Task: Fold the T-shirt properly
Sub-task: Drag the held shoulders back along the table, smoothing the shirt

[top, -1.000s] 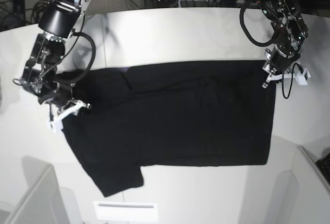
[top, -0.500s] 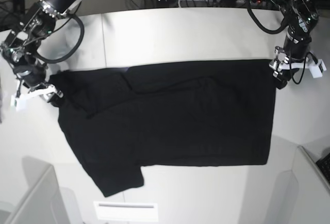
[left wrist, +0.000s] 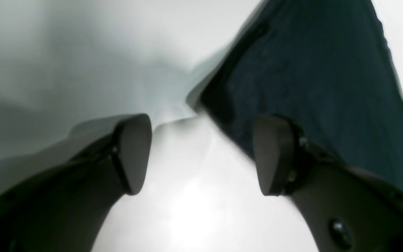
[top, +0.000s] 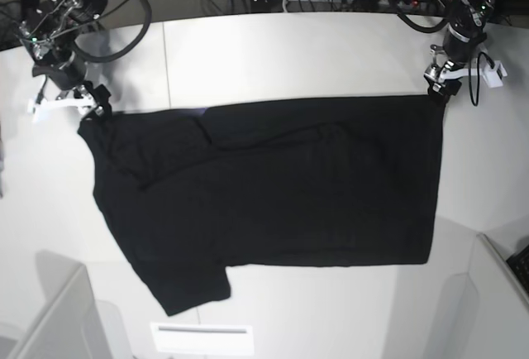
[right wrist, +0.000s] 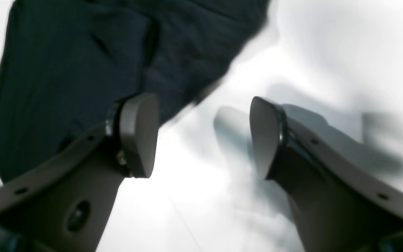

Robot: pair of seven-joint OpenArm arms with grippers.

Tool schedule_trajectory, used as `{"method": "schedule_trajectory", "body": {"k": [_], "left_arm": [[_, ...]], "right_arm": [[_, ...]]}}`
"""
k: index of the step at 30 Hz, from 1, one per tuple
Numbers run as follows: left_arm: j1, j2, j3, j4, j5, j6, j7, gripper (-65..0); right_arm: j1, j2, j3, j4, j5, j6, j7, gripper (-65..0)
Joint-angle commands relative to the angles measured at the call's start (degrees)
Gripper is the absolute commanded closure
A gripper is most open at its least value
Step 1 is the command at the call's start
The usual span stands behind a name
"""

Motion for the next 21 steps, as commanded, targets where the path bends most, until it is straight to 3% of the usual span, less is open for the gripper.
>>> {"method": "schedule_trajectory", "body": {"k": [1, 9, 16, 21], "left_arm": [[-0.4, -0.6, -0.2, 0.2, -0.5, -0.9, -0.4, -44.1], [-4.6, -0.7, -0.4, -4.2, -0.4, -1.1, -0.4, -44.1], [-6.9, -1.6, -0.1, -7.7, -0.4, -1.0, -0.4, -44.1], [-8.1, -2.3, -0.1, -10.0, -0.4, -1.0, -0.4, -43.9]], "right_arm": [[0.4, 0.7, 0.2, 0.6, 1.2, 0.5, 1.0, -39.0], [1.2, 0.9, 0.2, -3.4, 1.2, 0.5, 6.8, -39.0], [3.8, 0.9, 0.0, -8.8, 0.9, 0.5, 7.3, -39.0], [6.1, 3.5, -0.3, -14.0, 0.9, 0.5, 10.2, -38.7]]}}
